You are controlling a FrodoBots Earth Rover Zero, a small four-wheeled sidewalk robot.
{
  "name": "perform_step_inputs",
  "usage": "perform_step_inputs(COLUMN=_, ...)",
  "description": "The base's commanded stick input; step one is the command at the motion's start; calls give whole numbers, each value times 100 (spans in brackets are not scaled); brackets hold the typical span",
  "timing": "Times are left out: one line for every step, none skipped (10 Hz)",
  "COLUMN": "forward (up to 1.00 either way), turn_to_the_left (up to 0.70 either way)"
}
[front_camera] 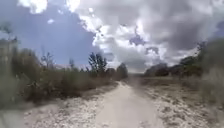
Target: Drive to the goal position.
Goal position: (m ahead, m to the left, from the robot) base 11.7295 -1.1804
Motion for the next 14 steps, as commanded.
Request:
perform_step_inputs(forward=85, turn_to_the_left=0)
perform_step_inputs(forward=85, turn_to_the_left=0)
perform_step_inputs(forward=85, turn_to_the_left=0)
perform_step_inputs(forward=85, turn_to_the_left=0)
perform_step_inputs(forward=85, turn_to_the_left=-34)
perform_step_inputs(forward=85, turn_to_the_left=-27)
perform_step_inputs(forward=85, turn_to_the_left=-12)
perform_step_inputs(forward=85, turn_to_the_left=0)
perform_step_inputs(forward=85, turn_to_the_left=0)
perform_step_inputs(forward=85, turn_to_the_left=0)
perform_step_inputs(forward=85, turn_to_the_left=0)
perform_step_inputs(forward=85, turn_to_the_left=0)
perform_step_inputs(forward=85, turn_to_the_left=0)
perform_step_inputs(forward=85, turn_to_the_left=0)
